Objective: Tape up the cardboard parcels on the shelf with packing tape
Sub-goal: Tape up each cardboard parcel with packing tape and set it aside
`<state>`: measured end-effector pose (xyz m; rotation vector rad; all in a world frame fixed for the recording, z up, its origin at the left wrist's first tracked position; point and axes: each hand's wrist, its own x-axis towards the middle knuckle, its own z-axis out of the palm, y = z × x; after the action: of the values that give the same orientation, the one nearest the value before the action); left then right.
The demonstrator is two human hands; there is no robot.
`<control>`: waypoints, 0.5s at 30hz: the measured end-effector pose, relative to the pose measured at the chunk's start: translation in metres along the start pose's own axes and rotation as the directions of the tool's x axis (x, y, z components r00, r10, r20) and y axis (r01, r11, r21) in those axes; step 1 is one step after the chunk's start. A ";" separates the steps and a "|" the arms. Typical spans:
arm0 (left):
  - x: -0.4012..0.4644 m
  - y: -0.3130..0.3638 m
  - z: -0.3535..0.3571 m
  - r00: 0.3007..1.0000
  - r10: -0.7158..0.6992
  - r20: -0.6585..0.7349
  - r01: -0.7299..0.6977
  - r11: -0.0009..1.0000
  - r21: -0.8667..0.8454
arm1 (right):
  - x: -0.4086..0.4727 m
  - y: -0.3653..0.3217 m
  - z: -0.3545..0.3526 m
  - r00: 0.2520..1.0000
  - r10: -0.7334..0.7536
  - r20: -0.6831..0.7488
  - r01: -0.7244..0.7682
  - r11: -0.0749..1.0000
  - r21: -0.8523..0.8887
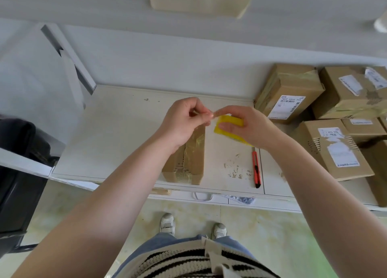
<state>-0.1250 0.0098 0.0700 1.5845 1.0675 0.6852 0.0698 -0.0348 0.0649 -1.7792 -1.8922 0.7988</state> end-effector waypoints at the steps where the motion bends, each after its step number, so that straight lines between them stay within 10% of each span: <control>1: 0.000 0.002 0.003 0.999 0.035 -0.017 -0.034 0.999 0.032 | 0.001 0.003 -0.001 1.000 0.009 -0.027 -0.010 0.999 -0.031; 15: 0.005 0.006 -0.013 0.931 -0.310 0.193 0.355 0.890 -0.285 | -0.003 -0.004 0.003 0.999 0.045 -0.023 -0.041 0.985 0.169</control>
<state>-0.1318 0.0198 0.0784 1.1197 1.0324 0.4714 0.0649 -0.0379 0.0658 -1.7231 -1.7197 0.9169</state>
